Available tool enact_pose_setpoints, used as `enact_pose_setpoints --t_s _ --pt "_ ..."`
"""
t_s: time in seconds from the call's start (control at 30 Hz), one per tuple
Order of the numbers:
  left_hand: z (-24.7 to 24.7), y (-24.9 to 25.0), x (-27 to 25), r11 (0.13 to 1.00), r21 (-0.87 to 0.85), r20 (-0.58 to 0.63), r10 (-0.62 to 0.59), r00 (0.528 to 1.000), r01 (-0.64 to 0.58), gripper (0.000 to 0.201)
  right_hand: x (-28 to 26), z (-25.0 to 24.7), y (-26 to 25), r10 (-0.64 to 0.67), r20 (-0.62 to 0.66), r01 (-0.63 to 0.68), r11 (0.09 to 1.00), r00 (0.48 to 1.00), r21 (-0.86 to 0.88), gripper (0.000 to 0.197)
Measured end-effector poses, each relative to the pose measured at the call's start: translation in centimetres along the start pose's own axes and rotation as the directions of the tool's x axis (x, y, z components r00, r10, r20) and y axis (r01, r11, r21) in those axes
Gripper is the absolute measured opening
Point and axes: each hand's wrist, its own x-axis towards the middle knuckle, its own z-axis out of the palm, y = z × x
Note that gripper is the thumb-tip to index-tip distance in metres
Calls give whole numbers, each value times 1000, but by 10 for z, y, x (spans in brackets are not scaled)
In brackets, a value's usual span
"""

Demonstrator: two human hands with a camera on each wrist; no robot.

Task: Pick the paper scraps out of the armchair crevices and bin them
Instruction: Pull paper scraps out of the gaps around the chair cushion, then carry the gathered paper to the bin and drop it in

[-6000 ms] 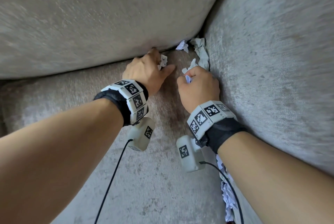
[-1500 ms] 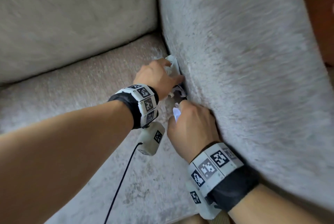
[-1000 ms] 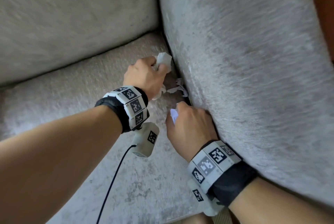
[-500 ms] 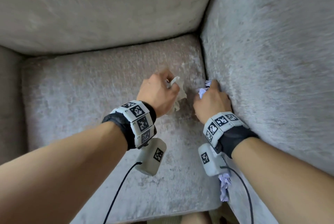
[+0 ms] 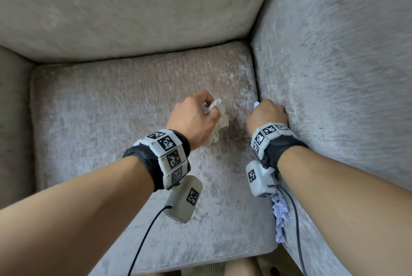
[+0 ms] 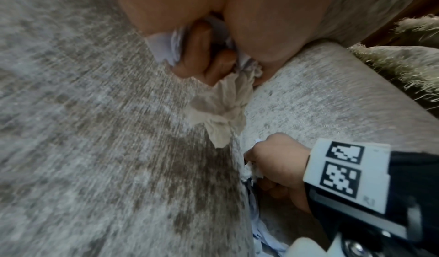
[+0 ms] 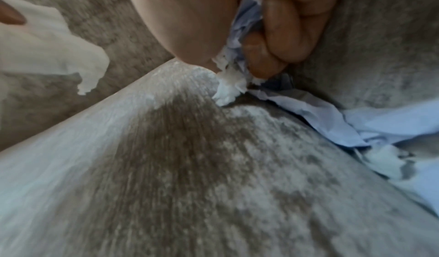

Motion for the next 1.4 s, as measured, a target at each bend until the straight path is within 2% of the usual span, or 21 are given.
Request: enact_pose_setpoints --t_s 0.17,0.4,0.57,0.83,1.07,1.23,1.33,1.4 --pt "-3 -6 -6 1000 -18 -5 16 1000 -16 12 -11 2 6 -80 -91 77 996 993 -37 42" --pt "-7 -4 -18 999 -9 15 33 999 -33 10 -40 -27 17 -254 -90 250 967 963 -54 28" --pt "-14 12 -32 997 2 50 82 995 -83 8 -76 -58 24 -251 -169 257 966 953 13 43" --pt "0 55 -63 978 -24 43 207 977 -206 11 -121 -94 59 -220 -364 292 944 905 154 44" --pt "36 126 -94 953 17 7 302 953 -302 9 -142 -135 118 -206 -522 380 890 828 251 41" --pt "73 209 -120 931 -4 -49 364 930 -365 13 -154 -186 191 -205 -633 483 822 746 303 43" --pt "98 256 -132 914 -31 -37 402 915 -404 12 -151 -210 248 -137 -655 449 828 744 337 49" --pt "122 290 -143 880 -35 -6 474 880 -474 14 -149 -222 291 -65 -655 396 839 753 373 45"
